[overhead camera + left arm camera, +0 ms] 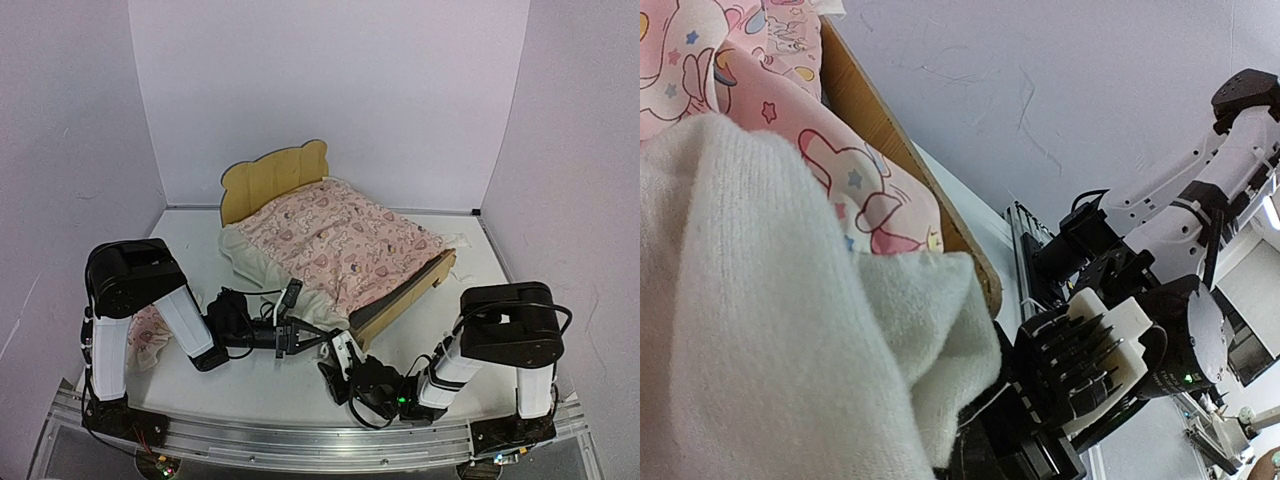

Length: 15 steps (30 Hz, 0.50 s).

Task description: Set up the pet bed

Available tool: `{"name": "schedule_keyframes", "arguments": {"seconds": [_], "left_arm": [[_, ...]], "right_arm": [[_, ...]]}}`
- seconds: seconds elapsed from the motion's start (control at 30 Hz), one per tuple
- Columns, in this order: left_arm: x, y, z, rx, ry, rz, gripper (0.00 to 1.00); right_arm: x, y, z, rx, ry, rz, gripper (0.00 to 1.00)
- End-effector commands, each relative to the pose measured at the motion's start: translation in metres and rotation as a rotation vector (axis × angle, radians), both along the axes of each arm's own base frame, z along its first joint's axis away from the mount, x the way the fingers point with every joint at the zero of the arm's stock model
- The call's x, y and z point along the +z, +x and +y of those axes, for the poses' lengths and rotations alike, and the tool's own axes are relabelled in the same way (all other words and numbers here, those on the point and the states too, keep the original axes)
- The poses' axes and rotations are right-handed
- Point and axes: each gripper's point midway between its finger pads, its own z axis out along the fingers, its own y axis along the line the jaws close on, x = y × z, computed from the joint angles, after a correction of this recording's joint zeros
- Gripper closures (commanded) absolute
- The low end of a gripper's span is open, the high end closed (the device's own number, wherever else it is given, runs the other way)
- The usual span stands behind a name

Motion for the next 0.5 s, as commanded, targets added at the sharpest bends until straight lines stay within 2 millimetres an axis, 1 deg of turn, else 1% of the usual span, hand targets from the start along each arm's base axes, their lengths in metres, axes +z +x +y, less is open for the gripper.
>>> {"name": "schedule_keyframes", "arguments": {"seconds": [0.0, 0.07, 0.1, 0.13, 0.2, 0.27, 0.3, 0.37, 0.47], "left_arm": [[0.02, 0.002, -0.002, -0.015, -0.067, -0.05, 1.0], [0.02, 0.002, -0.002, -0.015, -0.067, -0.05, 1.0], [0.021, 0.002, -0.002, -0.015, -0.068, -0.051, 1.0], [0.021, 0.002, -0.002, -0.015, -0.068, -0.052, 1.0], [0.021, 0.002, -0.002, -0.017, -0.068, -0.053, 1.0], [0.021, 0.002, -0.002, -0.015, -0.069, -0.052, 1.0], [0.022, 0.002, -0.002, -0.016, -0.07, -0.052, 1.0], [0.023, 0.001, -0.002, -0.014, -0.07, -0.053, 1.0], [0.027, 0.002, 0.001, -0.002, -0.077, -0.063, 1.0]], "right_arm": [[0.022, 0.011, 0.016, -0.002, 0.089, -0.048, 0.66], [0.022, 0.014, 0.016, -0.009, 0.092, -0.053, 0.69], [0.022, 0.014, 0.017, -0.007, 0.093, -0.054, 0.72], [0.022, 0.015, 0.018, -0.007, 0.093, -0.057, 0.79], [0.023, 0.016, 0.018, -0.013, 0.1, -0.062, 0.87], [0.026, 0.018, 0.017, -0.027, 0.12, -0.066, 0.92], [0.028, 0.019, 0.017, -0.028, 0.126, -0.068, 0.98], [0.03, 0.019, 0.016, -0.033, 0.133, -0.068, 1.0], [0.029, 0.011, 0.008, -0.011, 0.138, -0.026, 1.0]]}}
